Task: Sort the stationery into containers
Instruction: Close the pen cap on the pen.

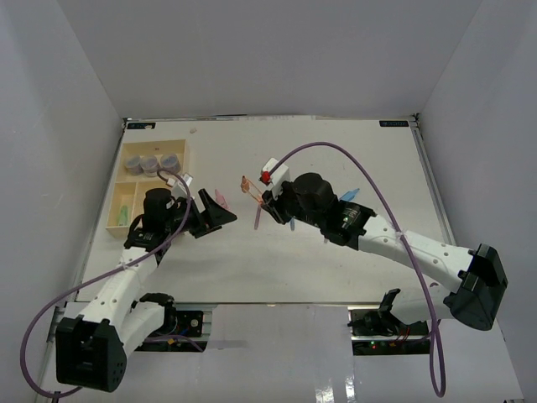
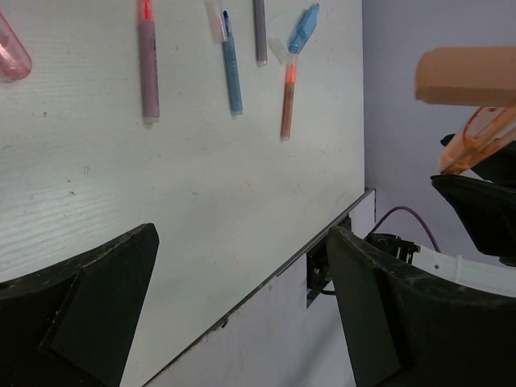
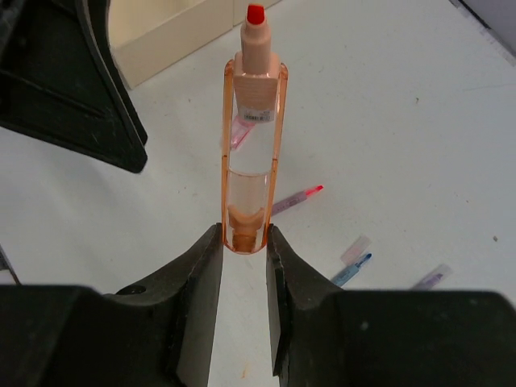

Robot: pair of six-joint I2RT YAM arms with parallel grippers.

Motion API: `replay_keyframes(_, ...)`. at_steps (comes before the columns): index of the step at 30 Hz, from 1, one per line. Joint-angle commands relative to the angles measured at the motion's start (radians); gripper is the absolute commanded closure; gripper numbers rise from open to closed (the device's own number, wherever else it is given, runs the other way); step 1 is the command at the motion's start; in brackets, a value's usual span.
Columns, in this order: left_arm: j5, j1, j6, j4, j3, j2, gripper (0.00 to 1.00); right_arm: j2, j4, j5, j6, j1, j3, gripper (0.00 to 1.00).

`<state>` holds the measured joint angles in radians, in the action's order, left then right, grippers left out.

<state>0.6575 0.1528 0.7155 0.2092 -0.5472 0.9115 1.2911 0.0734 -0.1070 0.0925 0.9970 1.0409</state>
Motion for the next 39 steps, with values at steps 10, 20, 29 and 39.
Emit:
replay_keyframes(10, -0.068, 0.140, 0.156, -0.229, -0.109, 0.165, 0.03, 0.004, 0.022, 0.003, -0.039, 0.003, 0.120, 0.88)
replay_keyframes(20, -0.131, 0.168, 0.285, -0.353, -0.102, 0.179, 0.02, -0.007, 0.019, 0.003, -0.053, 0.005, 0.105, 0.88)
replay_keyframes(29, -0.174, 0.166, 0.317, -0.376, -0.080, 0.162, 0.02, -0.021, 0.016, 0.003, -0.056, 0.005, 0.091, 0.88)
replay_keyframes(39, -0.220, 0.166, 0.294, -0.373, -0.082, 0.162, 0.02, -0.041, 0.019, 0.010, -0.062, 0.003, 0.067, 0.88)
